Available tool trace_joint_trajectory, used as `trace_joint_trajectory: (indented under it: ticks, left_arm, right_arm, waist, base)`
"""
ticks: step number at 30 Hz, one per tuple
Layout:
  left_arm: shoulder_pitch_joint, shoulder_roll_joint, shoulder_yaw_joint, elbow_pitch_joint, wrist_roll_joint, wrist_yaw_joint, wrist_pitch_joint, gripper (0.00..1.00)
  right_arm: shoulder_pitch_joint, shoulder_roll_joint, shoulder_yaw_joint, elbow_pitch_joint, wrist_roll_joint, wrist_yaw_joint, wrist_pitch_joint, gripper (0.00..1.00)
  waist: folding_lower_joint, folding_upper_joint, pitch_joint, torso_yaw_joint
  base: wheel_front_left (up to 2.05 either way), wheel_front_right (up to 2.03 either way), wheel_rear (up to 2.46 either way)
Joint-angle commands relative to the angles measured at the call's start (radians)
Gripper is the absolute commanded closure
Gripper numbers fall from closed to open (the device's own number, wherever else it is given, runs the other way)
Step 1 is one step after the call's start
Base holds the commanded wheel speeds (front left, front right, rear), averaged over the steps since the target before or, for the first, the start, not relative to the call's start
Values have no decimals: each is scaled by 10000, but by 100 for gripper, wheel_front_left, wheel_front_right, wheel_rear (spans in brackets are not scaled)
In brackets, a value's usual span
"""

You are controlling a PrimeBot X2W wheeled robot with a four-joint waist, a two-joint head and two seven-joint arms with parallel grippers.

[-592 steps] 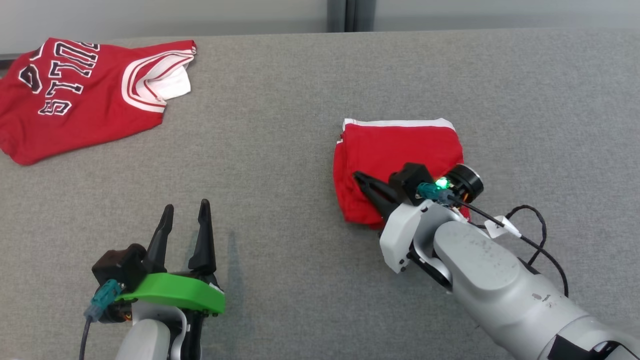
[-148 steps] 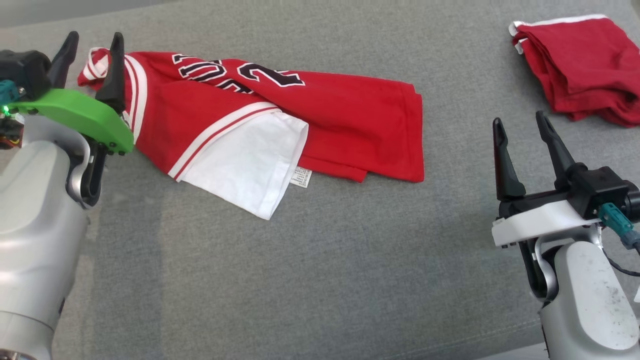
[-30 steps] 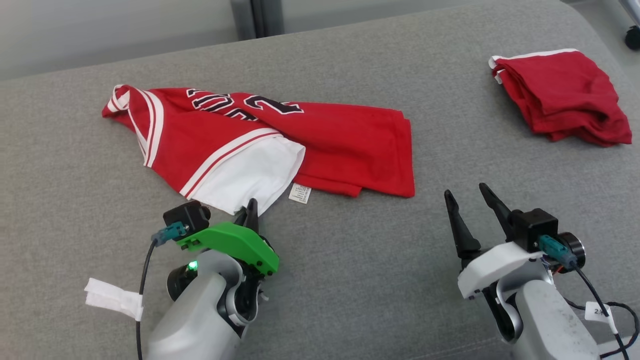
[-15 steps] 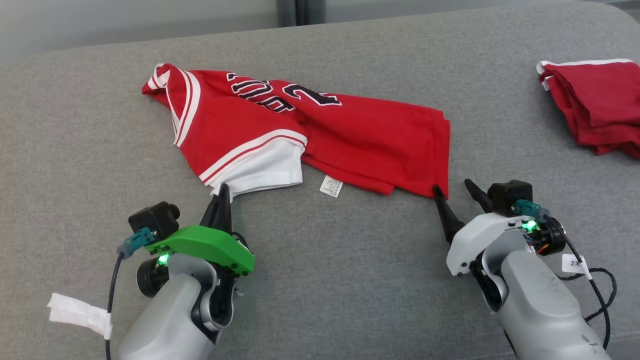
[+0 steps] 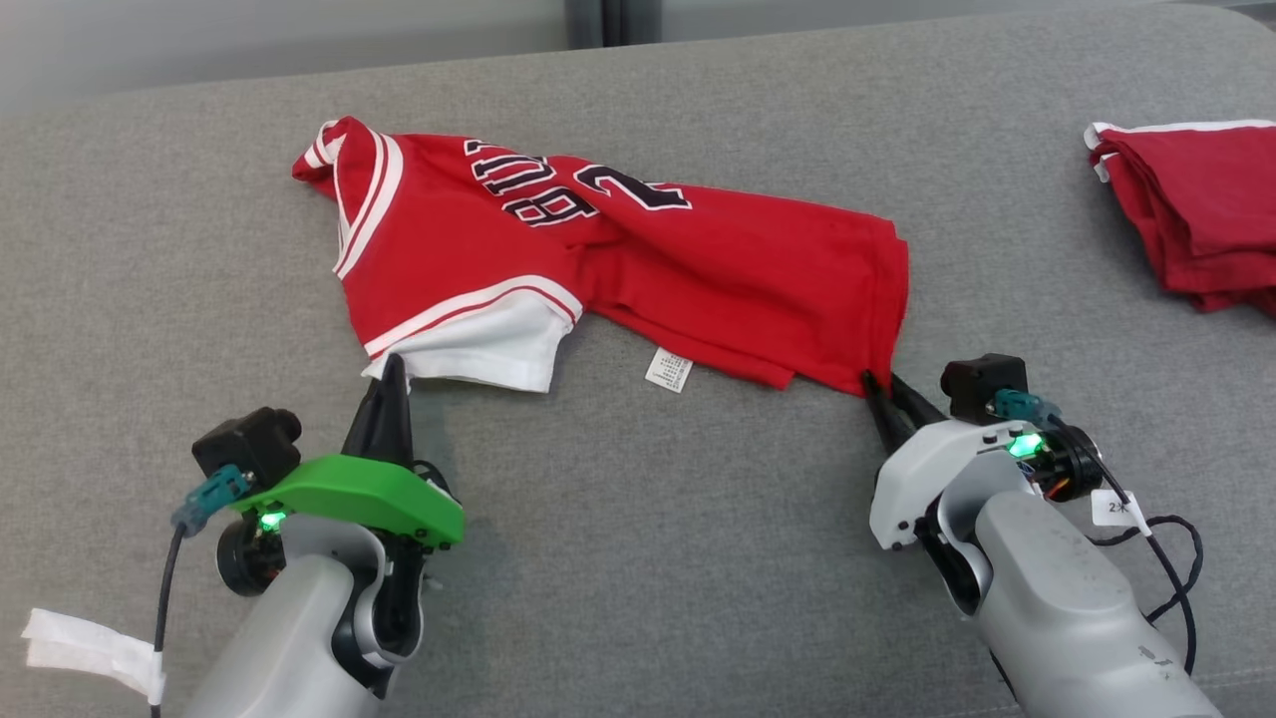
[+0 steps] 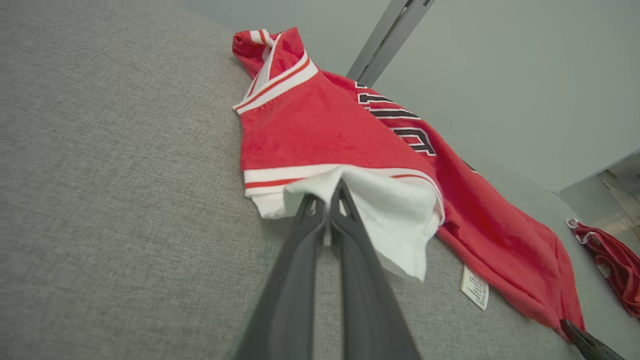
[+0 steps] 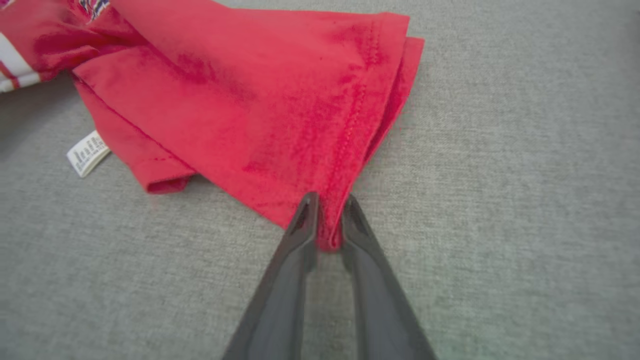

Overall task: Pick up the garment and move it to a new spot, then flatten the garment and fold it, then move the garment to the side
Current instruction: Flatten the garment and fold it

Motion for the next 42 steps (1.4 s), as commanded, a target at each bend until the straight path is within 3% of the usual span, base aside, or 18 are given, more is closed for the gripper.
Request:
trace_joint_trajectory:
  ticks: [1, 10, 20, 26, 36, 42]
  left_arm:
    - [132, 148, 70, -117, 120, 65, -69, 100]
    - [-100, 771, 169, -862, 358, 113, 62, 100]
    - [-1070, 2185, 605, -2965, 928, 468, 551, 100]
    - [-1849, 3037, 831, -4798, 1387, 814, 1134, 100]
    - [-3540, 4144, 1036, -7445, 2075, 1229, 2543, 100]
    - [-4318, 4516, 1084, -8045, 2158, 1314, 3317, 100]
  right_arm:
    - [-76, 0, 56, 94, 33, -5, -78, 100]
    - [-473, -15, 15, -293, 579, -5, -543, 100]
    - [-648, -14, -11, -2729, 966, -5, -572, 100]
    - [-323, -16, -687, -5472, 429, -5, 278, 100]
    - [477, -187, -1976, -11478, -103, -5, 2791, 100]
    - [615, -427, -2646, -13468, -372, -5, 3942, 100]
  waist:
    - [0, 0, -16, -9]
    - [0, 0, -548, -128]
    - [0, 0, -1681, -368]
    - [0, 0, -2269, -467]
    - [0, 0, -2635, -686]
    - [0, 0, -2551, -831]
  base:
    - [0, 0, 0]
    - [0, 0, 0]
    - [0, 0, 0]
    - [0, 0, 0]
    - [0, 0, 0]
    - [0, 0, 0]
